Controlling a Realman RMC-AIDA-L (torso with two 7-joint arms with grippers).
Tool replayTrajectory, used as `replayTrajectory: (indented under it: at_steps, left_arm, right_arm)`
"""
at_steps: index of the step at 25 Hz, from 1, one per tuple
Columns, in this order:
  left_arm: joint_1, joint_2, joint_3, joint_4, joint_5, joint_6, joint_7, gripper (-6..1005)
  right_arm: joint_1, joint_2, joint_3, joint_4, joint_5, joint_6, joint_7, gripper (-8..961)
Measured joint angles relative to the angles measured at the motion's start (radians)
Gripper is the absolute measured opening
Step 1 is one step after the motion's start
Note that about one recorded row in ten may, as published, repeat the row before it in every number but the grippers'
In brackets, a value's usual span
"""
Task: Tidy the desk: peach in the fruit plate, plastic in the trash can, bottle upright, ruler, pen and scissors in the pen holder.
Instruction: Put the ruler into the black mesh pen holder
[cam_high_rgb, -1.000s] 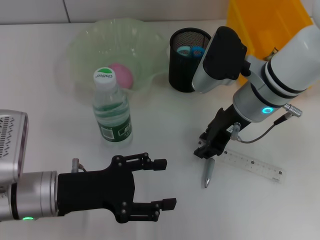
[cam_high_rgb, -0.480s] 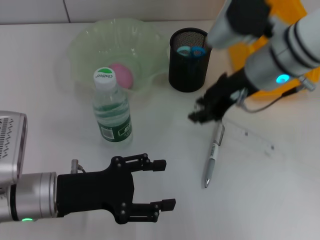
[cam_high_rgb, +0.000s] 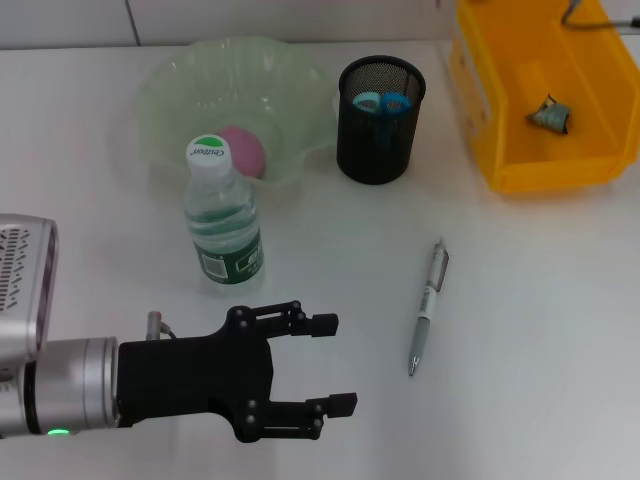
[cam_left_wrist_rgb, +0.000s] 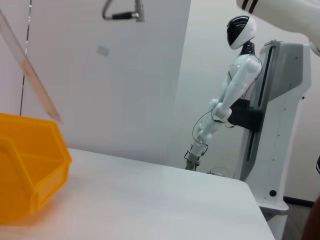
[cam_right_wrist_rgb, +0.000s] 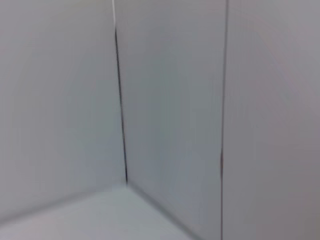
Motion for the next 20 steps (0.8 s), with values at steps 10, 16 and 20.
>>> replayTrajectory:
  at_steps: [10,16,20]
  left_arm:
    - [-0.003,-0.003,0.005,-0.007,0.000,-0.006,0.005,783]
    - [-0.001,-0.003,0.007,-0.008,0.000,-0.007,0.011,783]
    - [0.000,-0.004,0.008,-0.008,0.000,-0.008,0.013,783]
  right_arm:
    - [0.042,-0.003,0.016,0.586,0.670,0.080,-0.793,380]
    - [0.098,-0.001,0.011,0.785,0.803,0.064,-1.018,380]
    - [0.149,0.001,0.016,0.906,0.854,0.065,-1.115,380]
